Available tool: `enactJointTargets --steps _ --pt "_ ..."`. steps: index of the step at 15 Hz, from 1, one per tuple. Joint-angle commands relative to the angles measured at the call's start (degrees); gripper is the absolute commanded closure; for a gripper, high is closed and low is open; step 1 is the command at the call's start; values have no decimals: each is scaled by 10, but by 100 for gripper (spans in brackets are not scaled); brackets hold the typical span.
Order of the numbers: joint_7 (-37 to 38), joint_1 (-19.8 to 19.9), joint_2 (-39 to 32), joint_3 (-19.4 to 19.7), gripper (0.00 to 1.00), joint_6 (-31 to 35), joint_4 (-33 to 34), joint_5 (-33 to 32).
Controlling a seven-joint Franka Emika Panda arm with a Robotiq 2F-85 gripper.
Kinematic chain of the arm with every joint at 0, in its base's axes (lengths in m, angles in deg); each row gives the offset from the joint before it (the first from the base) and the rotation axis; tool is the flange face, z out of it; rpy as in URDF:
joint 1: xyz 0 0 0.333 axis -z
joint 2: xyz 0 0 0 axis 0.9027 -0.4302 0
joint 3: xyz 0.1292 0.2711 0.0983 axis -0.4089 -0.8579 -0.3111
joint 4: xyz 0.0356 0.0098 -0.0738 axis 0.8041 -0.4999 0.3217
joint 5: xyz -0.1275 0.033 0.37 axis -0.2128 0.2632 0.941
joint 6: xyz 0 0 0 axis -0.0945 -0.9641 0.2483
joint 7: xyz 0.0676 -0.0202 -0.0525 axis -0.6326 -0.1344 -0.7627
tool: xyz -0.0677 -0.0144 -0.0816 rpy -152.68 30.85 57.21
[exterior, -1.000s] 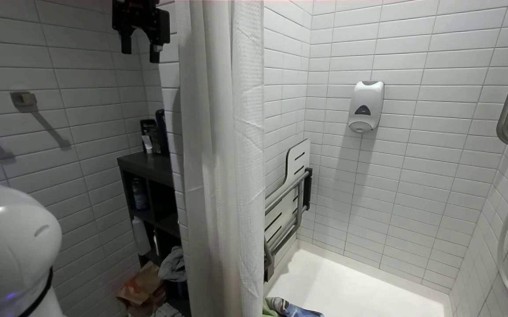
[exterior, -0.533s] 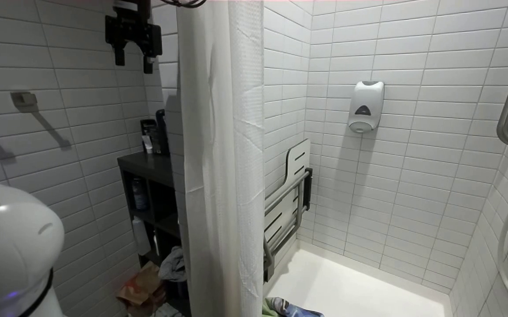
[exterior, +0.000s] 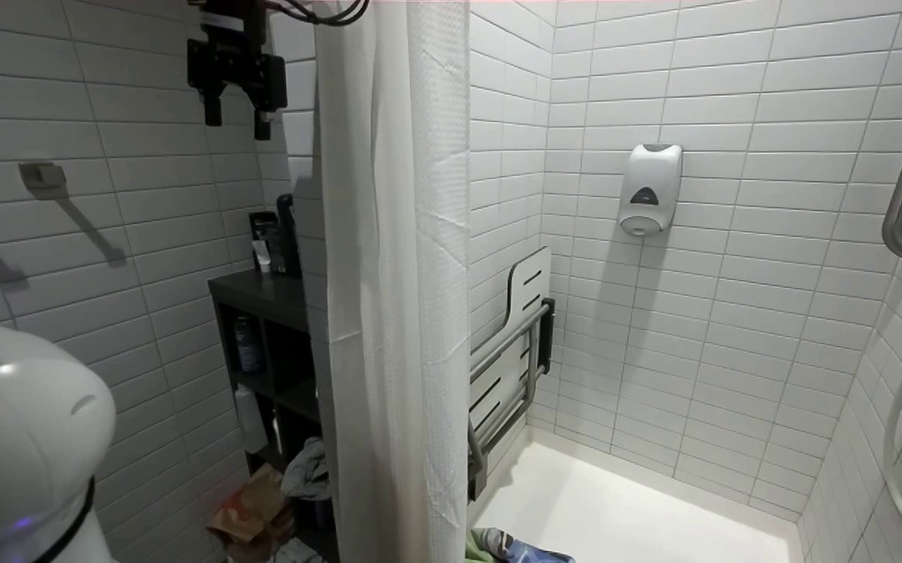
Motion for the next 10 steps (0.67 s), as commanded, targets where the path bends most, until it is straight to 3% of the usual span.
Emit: enactJointTargets --steps 1,4,10 --pt "13 -14 -1 -9 0 -50 -7 -16" --pt "10 -20 -6 -25 0 -93 -17 -40" --pt "-50 -51 6 -25 0 -52 -60 -38"
